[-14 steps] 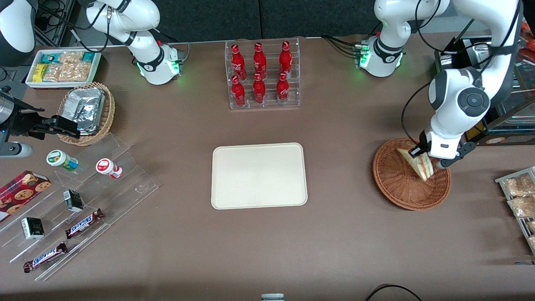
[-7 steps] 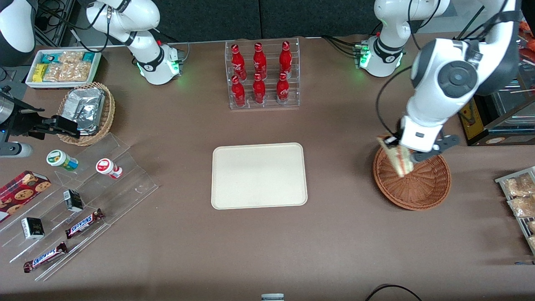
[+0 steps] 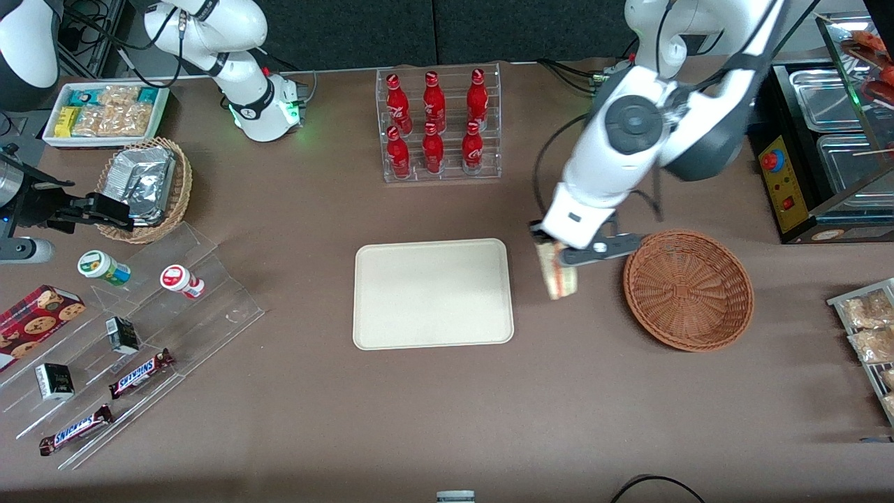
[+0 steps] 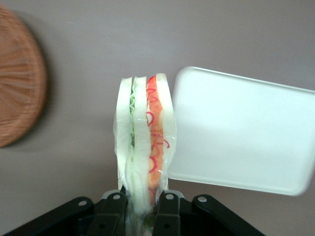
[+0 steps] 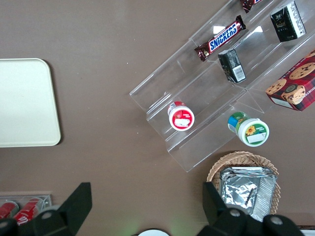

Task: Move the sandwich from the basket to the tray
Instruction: 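Lift the sandwich out of the basket and carry it over the cream tray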

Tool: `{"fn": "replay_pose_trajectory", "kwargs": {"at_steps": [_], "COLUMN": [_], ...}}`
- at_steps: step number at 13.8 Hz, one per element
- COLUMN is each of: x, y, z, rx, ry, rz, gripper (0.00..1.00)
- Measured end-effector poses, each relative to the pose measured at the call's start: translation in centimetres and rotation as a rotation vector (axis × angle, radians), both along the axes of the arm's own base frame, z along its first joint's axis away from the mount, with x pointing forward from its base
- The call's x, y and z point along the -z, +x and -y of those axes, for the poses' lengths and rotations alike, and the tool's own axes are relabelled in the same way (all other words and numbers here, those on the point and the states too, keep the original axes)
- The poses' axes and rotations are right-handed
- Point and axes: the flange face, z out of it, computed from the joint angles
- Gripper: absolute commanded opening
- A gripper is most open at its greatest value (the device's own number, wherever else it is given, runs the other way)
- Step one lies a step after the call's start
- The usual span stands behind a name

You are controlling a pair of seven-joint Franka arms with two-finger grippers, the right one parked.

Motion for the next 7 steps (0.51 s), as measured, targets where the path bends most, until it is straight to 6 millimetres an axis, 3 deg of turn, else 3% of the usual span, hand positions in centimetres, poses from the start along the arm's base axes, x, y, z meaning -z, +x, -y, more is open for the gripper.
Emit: {"fn": "replay_pose_trajectory", "kwargs": {"at_steps": [4,7], "x": [5.6,10.8], "y": [-2.4,-3.4], "z": [8.3,11.9], "rx": [0.051,0.071], "ry": [-0.002,0.009], "rz": [0.06,0.094], "gripper": [0.03,0.03]}}
